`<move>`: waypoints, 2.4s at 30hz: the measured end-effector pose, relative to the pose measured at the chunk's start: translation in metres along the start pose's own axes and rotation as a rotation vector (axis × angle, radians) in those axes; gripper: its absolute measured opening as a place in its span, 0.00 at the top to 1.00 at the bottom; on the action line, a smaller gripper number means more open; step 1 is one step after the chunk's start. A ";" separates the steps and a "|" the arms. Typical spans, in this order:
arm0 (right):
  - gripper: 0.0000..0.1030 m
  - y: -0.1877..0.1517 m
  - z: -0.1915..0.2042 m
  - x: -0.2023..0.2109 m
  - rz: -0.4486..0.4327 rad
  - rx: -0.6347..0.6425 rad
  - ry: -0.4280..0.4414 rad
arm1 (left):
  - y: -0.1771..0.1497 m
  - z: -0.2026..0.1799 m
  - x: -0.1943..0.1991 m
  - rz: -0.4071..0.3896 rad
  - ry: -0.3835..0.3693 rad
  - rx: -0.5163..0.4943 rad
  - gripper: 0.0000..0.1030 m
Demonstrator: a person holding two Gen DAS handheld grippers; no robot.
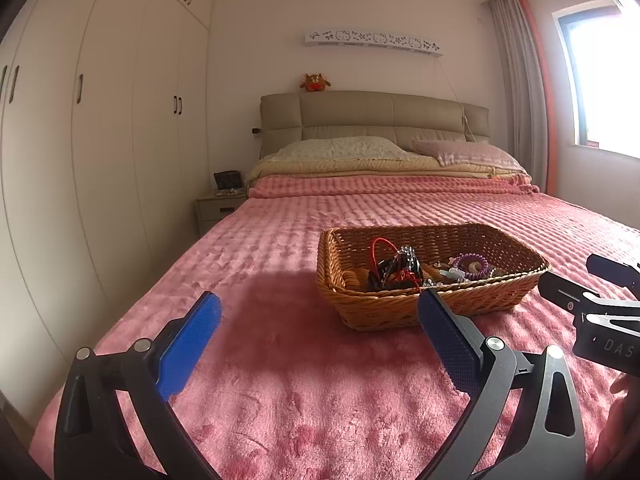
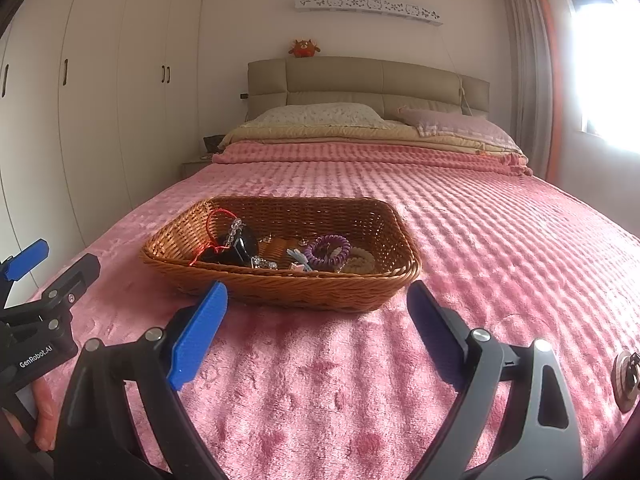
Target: Organize jewelry
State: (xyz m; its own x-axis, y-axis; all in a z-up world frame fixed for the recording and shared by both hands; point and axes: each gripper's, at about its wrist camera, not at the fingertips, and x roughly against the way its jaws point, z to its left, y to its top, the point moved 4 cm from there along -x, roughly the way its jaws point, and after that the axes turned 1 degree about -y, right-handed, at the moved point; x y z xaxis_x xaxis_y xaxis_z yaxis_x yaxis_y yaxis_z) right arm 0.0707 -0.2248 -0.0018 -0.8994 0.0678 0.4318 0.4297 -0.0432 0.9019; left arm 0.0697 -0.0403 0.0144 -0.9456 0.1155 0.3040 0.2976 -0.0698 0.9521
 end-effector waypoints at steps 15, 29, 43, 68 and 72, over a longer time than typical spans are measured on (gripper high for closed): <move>0.15 0.001 0.001 0.001 0.003 0.002 0.003 | -0.001 -0.001 0.000 0.003 -0.001 0.000 0.07; 0.15 0.001 0.002 0.000 0.004 0.003 0.002 | -0.002 -0.001 0.000 0.008 0.000 0.003 0.07; 0.15 0.001 0.002 0.000 0.005 0.003 0.002 | -0.001 0.000 0.000 0.009 0.001 0.003 0.07; 0.15 0.001 0.002 0.000 0.005 0.004 0.004 | -0.001 0.000 -0.001 0.010 0.005 0.003 0.07; 0.15 0.001 0.001 0.000 0.007 0.000 0.010 | -0.003 0.002 -0.002 0.019 0.015 0.008 0.07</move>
State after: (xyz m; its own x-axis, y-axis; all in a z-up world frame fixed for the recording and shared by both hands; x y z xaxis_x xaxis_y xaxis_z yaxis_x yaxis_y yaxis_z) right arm 0.0712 -0.2235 -0.0013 -0.8971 0.0576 0.4381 0.4362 -0.0431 0.8988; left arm 0.0710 -0.0385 0.0112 -0.9417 0.0992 0.3215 0.3164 -0.0640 0.9465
